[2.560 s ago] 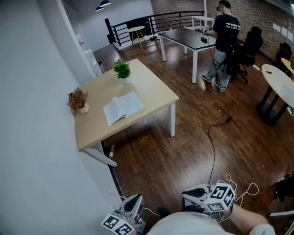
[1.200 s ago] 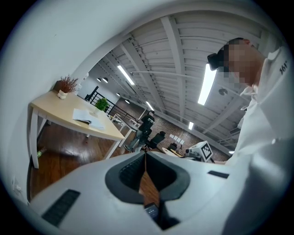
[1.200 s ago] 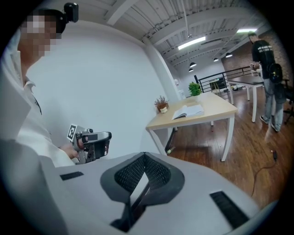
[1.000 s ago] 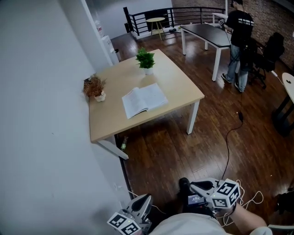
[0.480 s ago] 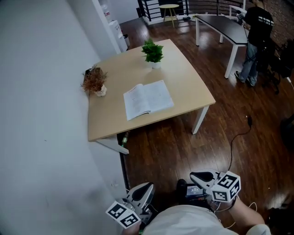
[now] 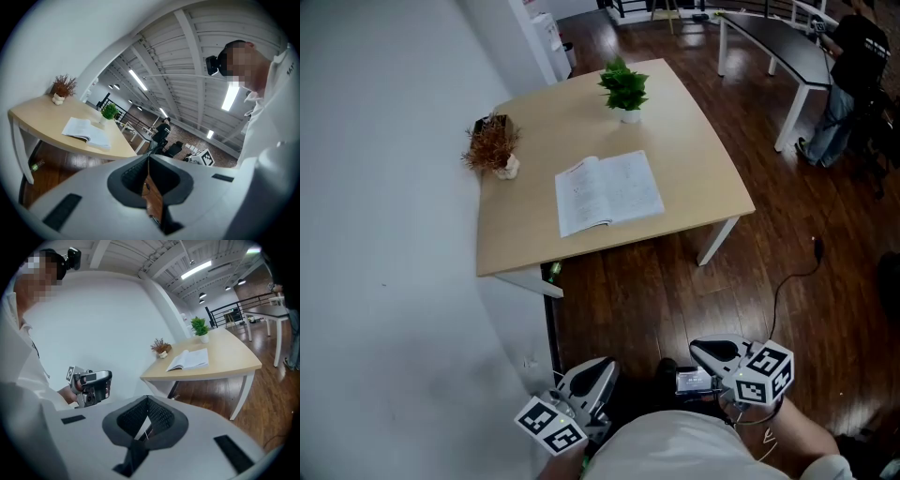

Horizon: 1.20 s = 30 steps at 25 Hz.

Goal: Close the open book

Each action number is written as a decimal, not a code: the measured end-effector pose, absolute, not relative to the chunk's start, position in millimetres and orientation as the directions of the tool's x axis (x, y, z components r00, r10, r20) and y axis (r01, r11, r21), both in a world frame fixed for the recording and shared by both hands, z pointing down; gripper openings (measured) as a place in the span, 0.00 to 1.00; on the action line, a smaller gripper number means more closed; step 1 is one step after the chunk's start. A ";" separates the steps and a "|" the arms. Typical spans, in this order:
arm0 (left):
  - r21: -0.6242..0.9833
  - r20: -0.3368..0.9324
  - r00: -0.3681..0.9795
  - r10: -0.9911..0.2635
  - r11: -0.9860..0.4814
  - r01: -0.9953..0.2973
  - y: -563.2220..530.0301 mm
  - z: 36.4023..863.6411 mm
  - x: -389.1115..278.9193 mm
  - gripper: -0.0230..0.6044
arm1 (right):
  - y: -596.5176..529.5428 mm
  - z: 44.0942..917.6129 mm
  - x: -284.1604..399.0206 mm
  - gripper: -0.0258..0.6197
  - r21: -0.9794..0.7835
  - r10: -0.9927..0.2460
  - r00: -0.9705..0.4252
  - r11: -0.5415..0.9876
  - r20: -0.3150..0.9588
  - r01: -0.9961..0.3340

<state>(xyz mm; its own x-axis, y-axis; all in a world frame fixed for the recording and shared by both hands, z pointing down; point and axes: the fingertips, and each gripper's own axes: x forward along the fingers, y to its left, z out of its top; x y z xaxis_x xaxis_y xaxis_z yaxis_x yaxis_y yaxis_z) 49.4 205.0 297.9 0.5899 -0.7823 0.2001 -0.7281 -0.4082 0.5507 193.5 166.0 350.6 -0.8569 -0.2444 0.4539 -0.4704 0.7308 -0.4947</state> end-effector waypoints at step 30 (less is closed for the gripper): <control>0.565 0.172 0.717 -0.676 -0.528 -0.634 50.4 300.6 -123.6 0.03 | 34.5 329.8 25.9 0.04 -0.357 -0.416 -0.775 0.715 0.475 -0.602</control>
<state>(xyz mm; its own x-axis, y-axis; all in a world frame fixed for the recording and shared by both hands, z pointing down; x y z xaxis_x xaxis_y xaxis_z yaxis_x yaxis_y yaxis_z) -123.6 50.4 300.6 0.7166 -0.6760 0.1718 -0.6338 -0.5281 0.5652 25.9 34.5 329.8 -0.7754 -0.4156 0.4754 -0.6017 0.7145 -0.3569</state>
